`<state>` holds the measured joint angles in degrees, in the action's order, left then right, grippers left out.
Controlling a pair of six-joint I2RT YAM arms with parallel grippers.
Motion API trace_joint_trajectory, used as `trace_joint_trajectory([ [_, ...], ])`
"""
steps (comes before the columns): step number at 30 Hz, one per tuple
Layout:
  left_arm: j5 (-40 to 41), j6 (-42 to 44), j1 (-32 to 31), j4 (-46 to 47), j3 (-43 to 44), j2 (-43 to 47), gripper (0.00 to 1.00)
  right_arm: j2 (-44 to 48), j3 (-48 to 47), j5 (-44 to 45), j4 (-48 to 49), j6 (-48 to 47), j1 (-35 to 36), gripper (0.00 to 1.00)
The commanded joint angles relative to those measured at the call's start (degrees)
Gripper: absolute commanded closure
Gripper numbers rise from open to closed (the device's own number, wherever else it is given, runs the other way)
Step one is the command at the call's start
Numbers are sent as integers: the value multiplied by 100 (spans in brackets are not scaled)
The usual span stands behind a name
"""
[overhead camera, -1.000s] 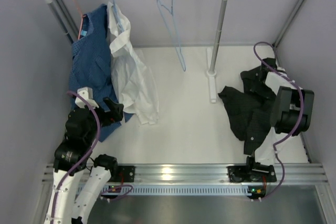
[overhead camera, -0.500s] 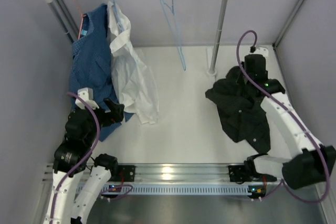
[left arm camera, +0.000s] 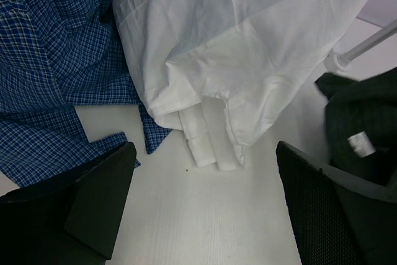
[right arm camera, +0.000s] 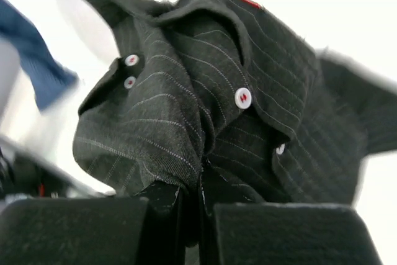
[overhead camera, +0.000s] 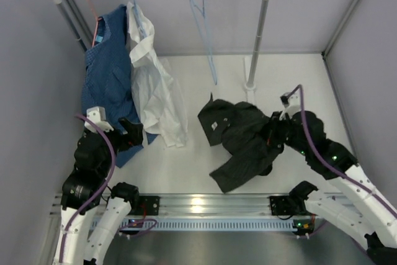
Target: Place the shirt on the hanger
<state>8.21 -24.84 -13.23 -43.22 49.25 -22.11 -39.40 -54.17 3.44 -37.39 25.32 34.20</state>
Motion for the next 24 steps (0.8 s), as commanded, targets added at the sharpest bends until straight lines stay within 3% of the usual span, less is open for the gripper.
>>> trace_joint_trajectory([
  [1, 155, -38, -21, 341, -30, -21, 2, -59, 1204, -477, 511, 788, 551, 100],
  [3, 181, -38, -21, 341, -21, -56, 2, -94, 1952, -170, 1038, 1289, 1227, 97],
  [4, 181, -47, -21, 332, -21, -74, 2, -129, 2137, -21, 1458, 1430, 1465, 88],
  [5, 199, -39, -21, 332, -21, -100, 2, -286, 2330, 268, 1584, 1632, 1911, 60],
  [7, 199, -47, -21, 332, -21, -136, 2, -489, 2315, 595, 1647, 1757, 2274, 43],
  [12, 234, -56, -21, 341, -21, -136, 2, -368, 1911, 1175, 1234, 1485, 2504, 17],
  [18, 252, -65, -21, 332, -30, -136, 2, 152, 1164, 1458, 269, 801, 2197, 9],
  [22, 252, -56, -21, 332, -30, -145, 2, -129, 576, 915, 144, -174, 2197, 9],
  [24, 252, -65, -21, 332, -30, -145, 2, -585, 417, 257, 650, -579, 2197, 9],
])
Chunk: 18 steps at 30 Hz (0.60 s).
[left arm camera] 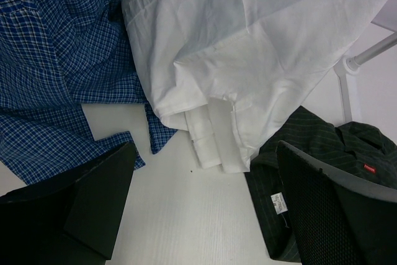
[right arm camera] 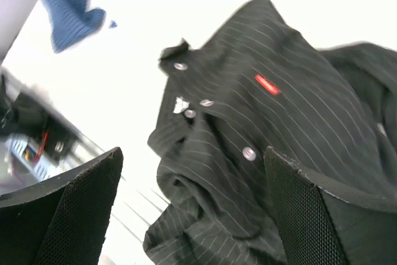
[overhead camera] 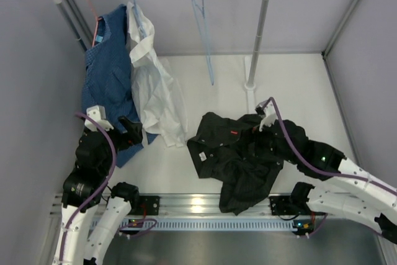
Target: Place the shirt on the hanger
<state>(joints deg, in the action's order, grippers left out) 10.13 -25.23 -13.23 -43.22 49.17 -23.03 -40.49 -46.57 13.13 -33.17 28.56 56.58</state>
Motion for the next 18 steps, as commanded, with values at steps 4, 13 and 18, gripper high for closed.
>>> trace_joint_trajectory([
  [4, 85, -34, -21, 323, -21, -70, 2, -1784, -1036, -1063, 724, -1834, 282, 9],
  [13, 86, -34, -21, 332, -30, -18, 2, -4949, -2031, 805, 1470, -3160, 837, 16],
  [18, 50, -25, -21, 341, -30, 0, 2, -6022, -2383, 1166, 1629, -3593, 925, 21],
])
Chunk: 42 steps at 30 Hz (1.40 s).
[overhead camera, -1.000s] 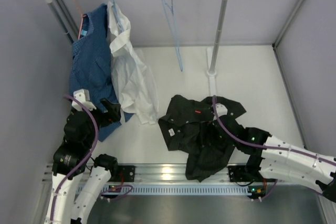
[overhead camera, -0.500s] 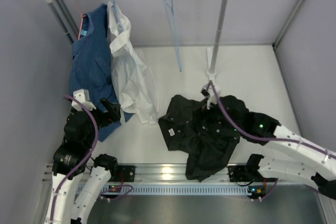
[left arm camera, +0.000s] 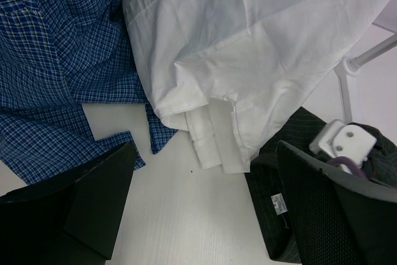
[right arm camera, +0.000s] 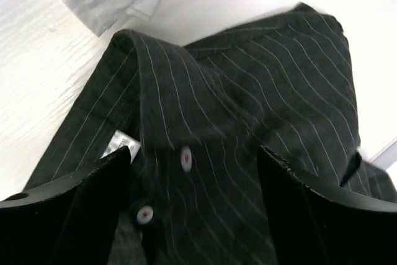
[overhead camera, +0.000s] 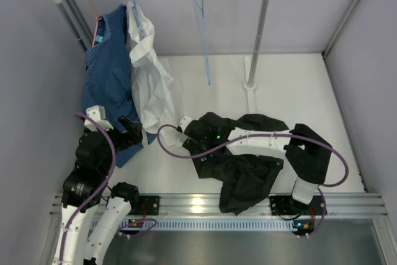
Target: Place the shirt on the hanger
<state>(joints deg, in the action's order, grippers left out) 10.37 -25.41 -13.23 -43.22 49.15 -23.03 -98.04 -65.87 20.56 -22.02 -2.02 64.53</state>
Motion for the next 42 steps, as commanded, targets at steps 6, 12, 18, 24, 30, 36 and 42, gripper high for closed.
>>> trace_joint_trajectory([
  [6, -9, 10, -21, 332, -37, 26, 2, -409, -454, 678, 760, -677, 217, 21],
  [12, -26, 10, -21, 332, -37, 26, 2, -479, -471, 563, 866, -879, 209, 74],
  [18, -314, 62, -21, 350, -19, 9, 2, -6, -463, 1097, 857, -248, 200, 100],
  [24, -2288, -365, -21, 656, 17, -684, 2, 1495, -436, 2435, -108, 1735, -124, 100],
  [30, -2883, -1351, -223, 1867, -941, -642, 2, 2727, 318, 2445, -470, 2618, -450, 100],
  [36, -1093, -1757, -2390, 2651, -1232, -1264, 2, 3764, 820, 2330, -575, 2821, -512, 100],
  [42, 949, -2116, -4363, 3495, -968, -3116, 2, 4555, 1399, 2067, -391, 2883, -512, 100],
])
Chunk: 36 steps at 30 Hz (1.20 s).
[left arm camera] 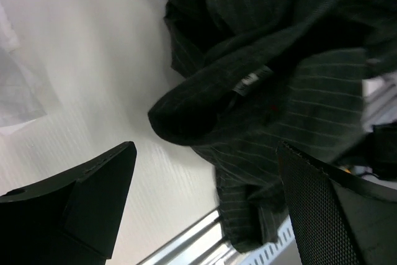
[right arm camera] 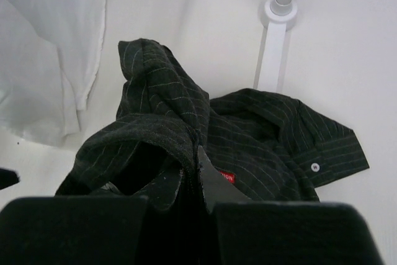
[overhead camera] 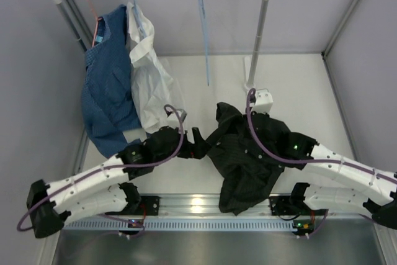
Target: Place the shirt on the hanger
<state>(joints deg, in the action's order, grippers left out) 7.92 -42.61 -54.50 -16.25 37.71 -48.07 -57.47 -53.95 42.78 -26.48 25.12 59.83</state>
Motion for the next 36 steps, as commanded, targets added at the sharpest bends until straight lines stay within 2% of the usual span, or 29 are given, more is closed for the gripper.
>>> trace_joint_trajectory([
  [1, 1229, -545, -245, 868, 227, -755, 2, 605, 271, -191, 99, 151, -42, 100],
  [6, 1852, -1844, -429, 860, 158, -1256, 4, 1150, 596, -271, 292, -25, -42, 100],
  [12, 1932, -2339, -588, 1061, 140, -1661, 8, 1282, 658, -279, 301, -113, -42, 100],
  [17, 1976, -2699, -869, 1230, 175, -1959, 20, 1212, 702, -236, 450, -174, -42, 100],
  [19, 2037, -2840, -992, 1247, 149, -2013, 28, 1151, 693, -236, 521, -175, -42, 100],
  [24, 2055, -2920, -1001, 1449, 17, -2031, 70, 1124, 676, -341, 626, -183, -42, 100],
  [25, 2055, -2876, -1001, 1493, -18, -2004, 78, 1133, 676, -341, 626, -192, -42, 100],
  [26, 2099, -2780, -1001, 1493, -10, -1978, 93, 1168, 684, -297, 626, -210, -42, 100],
  [27, 2134, -2649, -1001, 1476, 25, -1882, 100, 1194, 702, -288, 626, -210, -42, 100],
  [31, 2687, -1481, -1001, 906, 472, -1426, 100, 1466, 772, -271, 557, -245, -42, 100],
  [32, 2853, -887, -992, 635, 944, -1328, 100, 1528, 790, -279, 513, -201, -42, 100],
  [33, 3299, -620, -992, -73, 1235, -1249, 100, 1694, 781, -297, 417, -192, -42, 100],
  [35, 3671, 320, -984, -614, 1833, -1038, 100, 1853, 738, -384, 372, -209, -42, 100],
  [36, 3803, 619, -966, -973, 2497, -985, 100, 1967, 685, -620, 372, -245, -42, 100],
])
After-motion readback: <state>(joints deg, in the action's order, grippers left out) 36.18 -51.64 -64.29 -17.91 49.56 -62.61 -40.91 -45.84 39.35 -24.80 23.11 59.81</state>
